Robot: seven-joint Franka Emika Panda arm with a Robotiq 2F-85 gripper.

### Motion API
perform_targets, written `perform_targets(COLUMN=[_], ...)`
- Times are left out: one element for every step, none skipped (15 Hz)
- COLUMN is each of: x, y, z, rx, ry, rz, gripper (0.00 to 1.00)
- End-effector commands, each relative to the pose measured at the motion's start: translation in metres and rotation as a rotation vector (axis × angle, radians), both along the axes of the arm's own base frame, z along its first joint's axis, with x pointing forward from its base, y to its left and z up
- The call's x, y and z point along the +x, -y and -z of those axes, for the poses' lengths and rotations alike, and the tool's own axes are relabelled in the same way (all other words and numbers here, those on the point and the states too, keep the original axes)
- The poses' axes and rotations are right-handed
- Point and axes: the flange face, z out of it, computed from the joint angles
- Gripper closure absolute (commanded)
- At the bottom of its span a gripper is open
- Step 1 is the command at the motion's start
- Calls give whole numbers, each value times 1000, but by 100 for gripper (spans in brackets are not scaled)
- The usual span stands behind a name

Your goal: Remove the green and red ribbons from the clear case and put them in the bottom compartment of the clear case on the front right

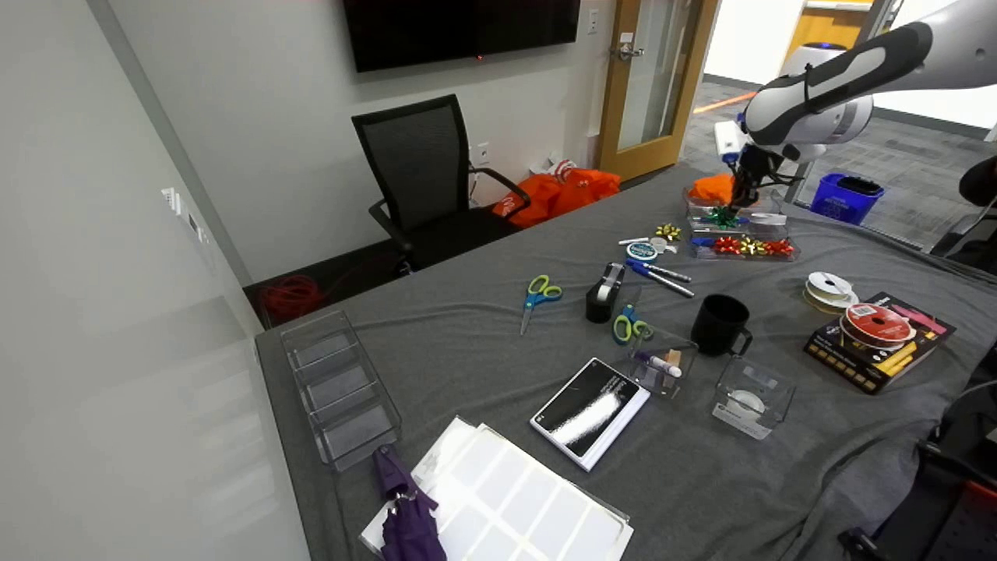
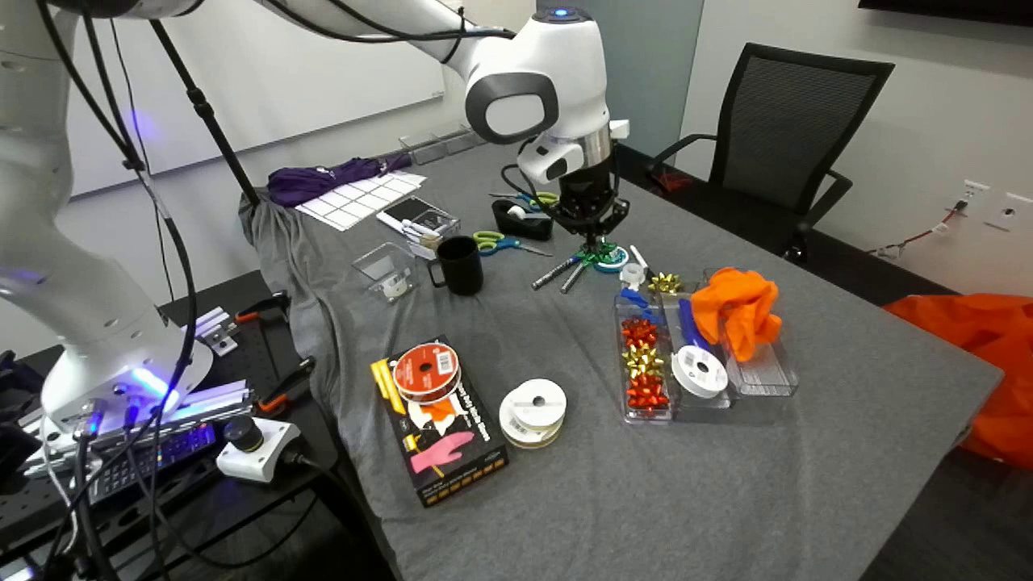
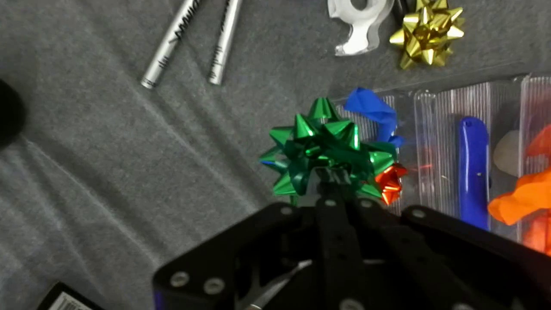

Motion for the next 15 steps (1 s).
perform_targets(x=[8, 11, 15, 18, 23, 28, 33, 39, 44, 48, 52, 56, 59, 62, 65], y=[39, 45, 50, 54, 56, 56, 55, 53, 52, 51, 50, 48, 46, 45, 44], z=[25, 32, 40, 46, 53, 59, 66, 71, 76, 81, 85, 89, 93, 95, 96], rx=[-44, -48, -55, -65, -69, -65, -56, -51, -50, -46, -38, -20, -5, -4, -4], ry=[-10, -24, -32, -42, -48, -49, -51, -57, -60, -69, -76, -76, -78, -79, -80], rz=[-28, -24, -15, -12, -10, -8, -6, 1, 8, 10, 15, 18, 23, 29, 33], gripper=[100, 100, 100, 100, 100, 100, 100, 100, 100, 100, 100, 100, 100, 100, 100])
